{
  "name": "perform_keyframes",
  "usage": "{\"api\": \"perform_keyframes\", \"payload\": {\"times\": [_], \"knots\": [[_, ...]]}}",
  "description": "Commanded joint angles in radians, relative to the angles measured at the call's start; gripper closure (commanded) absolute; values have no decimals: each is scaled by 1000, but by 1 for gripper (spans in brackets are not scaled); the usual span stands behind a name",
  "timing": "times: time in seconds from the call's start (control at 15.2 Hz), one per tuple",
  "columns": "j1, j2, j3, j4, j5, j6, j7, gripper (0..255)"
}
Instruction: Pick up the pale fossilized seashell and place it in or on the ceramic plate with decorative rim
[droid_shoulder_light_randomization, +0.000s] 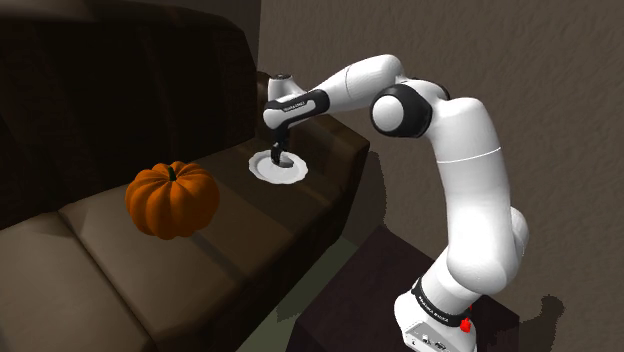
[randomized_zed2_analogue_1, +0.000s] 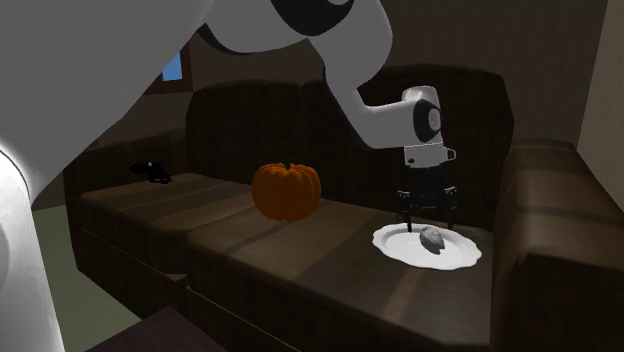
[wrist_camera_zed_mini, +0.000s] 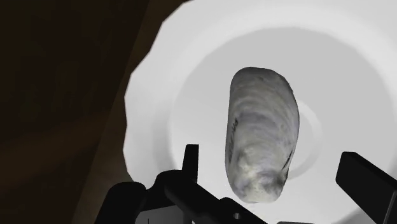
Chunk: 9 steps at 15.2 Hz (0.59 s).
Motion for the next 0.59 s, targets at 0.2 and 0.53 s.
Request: {"api": "perform_keyframes", "payload": {"times": [0.2, 0.53], "knots": [[7, -46, 3, 10, 3, -57, -1, 0], [7, -46, 3, 10, 3, -57, -1, 0]]}}
